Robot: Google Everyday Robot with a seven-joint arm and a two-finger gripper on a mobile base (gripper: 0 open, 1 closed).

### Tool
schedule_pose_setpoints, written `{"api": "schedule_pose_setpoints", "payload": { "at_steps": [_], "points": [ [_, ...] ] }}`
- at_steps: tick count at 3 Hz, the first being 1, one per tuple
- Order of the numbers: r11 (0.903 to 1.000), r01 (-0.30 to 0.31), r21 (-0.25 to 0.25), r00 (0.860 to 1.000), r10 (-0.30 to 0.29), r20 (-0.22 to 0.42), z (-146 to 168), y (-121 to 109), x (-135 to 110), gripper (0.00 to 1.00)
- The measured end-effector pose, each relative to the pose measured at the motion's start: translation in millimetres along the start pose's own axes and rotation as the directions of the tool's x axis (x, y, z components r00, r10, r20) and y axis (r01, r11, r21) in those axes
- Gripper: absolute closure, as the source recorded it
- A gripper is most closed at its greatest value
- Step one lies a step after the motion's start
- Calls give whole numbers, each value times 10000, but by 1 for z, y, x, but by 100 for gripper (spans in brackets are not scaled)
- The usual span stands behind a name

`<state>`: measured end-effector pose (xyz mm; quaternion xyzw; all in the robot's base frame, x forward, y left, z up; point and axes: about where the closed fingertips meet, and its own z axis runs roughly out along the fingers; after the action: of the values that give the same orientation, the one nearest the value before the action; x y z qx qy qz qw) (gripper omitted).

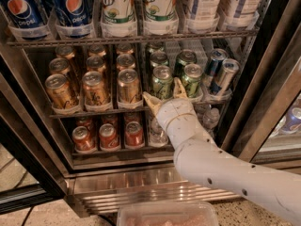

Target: Pick green can from middle shelf of fridge

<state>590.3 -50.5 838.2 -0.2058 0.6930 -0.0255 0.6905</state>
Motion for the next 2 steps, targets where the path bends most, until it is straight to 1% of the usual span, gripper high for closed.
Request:
{"api": "schedule_pose_setpoints", "payload": {
  "at_steps": [2],
  "points": [
    [9995,-254,206,9997,255,-45,8,-2,4,39]
  ]
}}
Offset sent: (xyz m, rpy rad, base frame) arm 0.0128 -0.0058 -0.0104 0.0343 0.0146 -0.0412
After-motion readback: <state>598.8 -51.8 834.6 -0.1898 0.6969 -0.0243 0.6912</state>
